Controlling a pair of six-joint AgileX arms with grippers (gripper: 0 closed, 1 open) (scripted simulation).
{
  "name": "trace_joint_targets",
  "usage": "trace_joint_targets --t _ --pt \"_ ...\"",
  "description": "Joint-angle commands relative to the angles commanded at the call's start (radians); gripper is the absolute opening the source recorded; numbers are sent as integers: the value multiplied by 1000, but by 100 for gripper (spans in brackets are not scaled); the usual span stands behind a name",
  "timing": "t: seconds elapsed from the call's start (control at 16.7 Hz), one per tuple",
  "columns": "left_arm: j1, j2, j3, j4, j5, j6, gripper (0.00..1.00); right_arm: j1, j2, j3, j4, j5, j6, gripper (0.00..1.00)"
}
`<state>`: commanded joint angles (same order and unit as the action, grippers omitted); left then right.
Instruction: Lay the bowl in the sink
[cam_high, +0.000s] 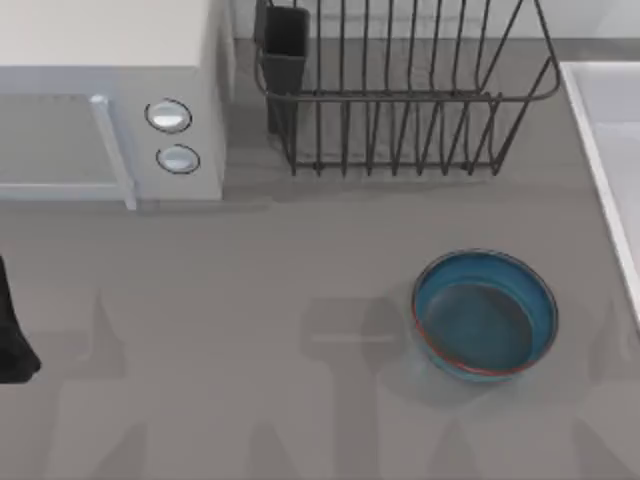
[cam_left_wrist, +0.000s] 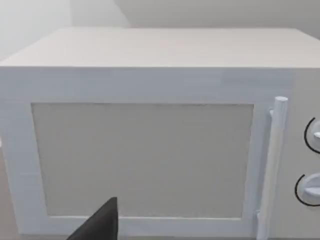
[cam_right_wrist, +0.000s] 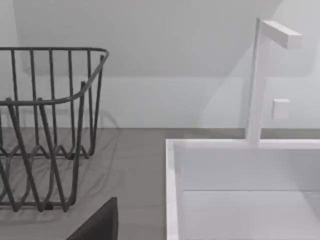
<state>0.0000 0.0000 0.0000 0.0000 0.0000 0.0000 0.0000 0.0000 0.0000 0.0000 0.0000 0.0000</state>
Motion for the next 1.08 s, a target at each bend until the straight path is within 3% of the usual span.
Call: trace_joint_targets --t 0.24,0.48,1.08 --pt "0 0 0 0 0 0 100 8 31 31 -28 0 10 100" --pt "0 0 0 0 0 0 100 51 222 213 -181 2 59 100" --pt "0 0 0 0 0 0 100 230 1215 950 -820 8 246 100"
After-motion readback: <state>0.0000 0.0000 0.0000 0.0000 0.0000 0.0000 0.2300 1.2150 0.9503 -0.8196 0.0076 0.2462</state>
